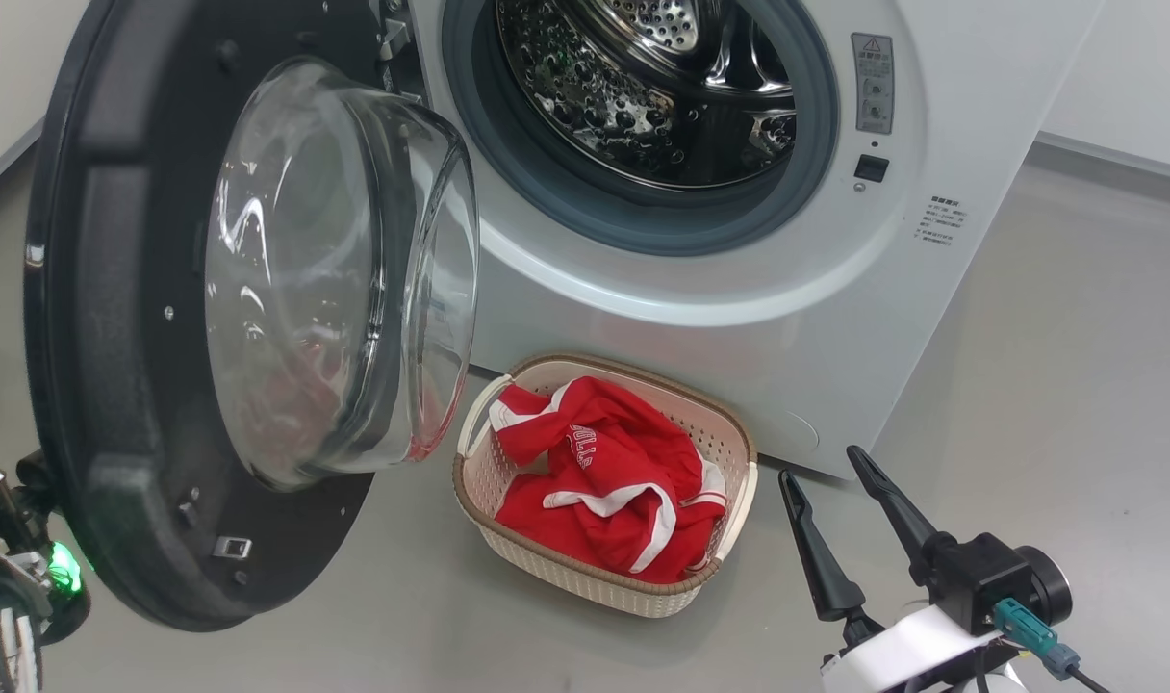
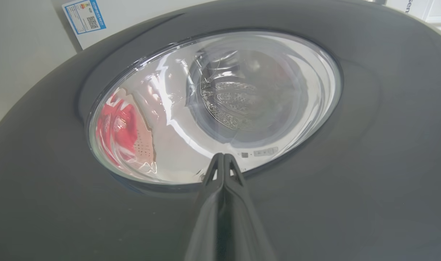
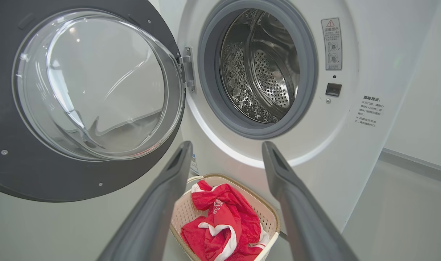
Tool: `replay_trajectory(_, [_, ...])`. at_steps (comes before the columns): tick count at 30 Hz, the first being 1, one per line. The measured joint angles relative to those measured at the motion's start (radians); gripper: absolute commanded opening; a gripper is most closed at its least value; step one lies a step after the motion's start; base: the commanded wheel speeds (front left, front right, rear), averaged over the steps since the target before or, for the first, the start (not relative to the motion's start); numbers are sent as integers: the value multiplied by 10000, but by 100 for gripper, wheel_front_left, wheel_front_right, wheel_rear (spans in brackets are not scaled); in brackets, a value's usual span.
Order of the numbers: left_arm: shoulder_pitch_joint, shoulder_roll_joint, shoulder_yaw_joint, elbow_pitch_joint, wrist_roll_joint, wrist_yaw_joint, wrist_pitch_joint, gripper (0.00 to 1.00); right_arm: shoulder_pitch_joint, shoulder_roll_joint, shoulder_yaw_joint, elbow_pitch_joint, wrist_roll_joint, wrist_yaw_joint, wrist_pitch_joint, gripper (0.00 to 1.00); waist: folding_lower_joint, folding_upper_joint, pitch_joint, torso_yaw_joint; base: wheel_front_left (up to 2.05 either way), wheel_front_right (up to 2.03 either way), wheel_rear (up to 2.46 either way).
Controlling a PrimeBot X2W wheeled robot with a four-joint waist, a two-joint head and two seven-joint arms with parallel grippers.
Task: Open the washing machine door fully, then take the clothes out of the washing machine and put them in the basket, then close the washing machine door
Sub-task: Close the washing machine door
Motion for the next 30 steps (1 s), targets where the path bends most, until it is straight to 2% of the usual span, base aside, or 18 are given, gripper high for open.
replay_trajectory(7, [277,-650,8,-947,-719,10,746,0,50,36,15,77,54,-2,-12,100,0,0,-92,-9,0,0,0])
replay_trajectory(17, [1110,-729,-309,-2228,-805,297,1283,0,64,69,84,182,61,-2,-13,100,0,0,-221,-62,0,0,0])
replay_trajectory(24, [1559,-805,-67,-3057,-805,608,995,0,97,96,121,222,75,-88,-77,100,0,0,-296,-146,0,0,0])
replay_trajectory(28, [1721,-809,125,-3400,-750,625,621,0,128,104,119,236,79,-90,-88,100,0,0,-312,-172,0,0,0])
replay_trajectory(30, [1876,-811,268,-3638,-470,474,205,0,161,109,117,238,98,-92,-88,100,0,0,-315,-179,0,0,0])
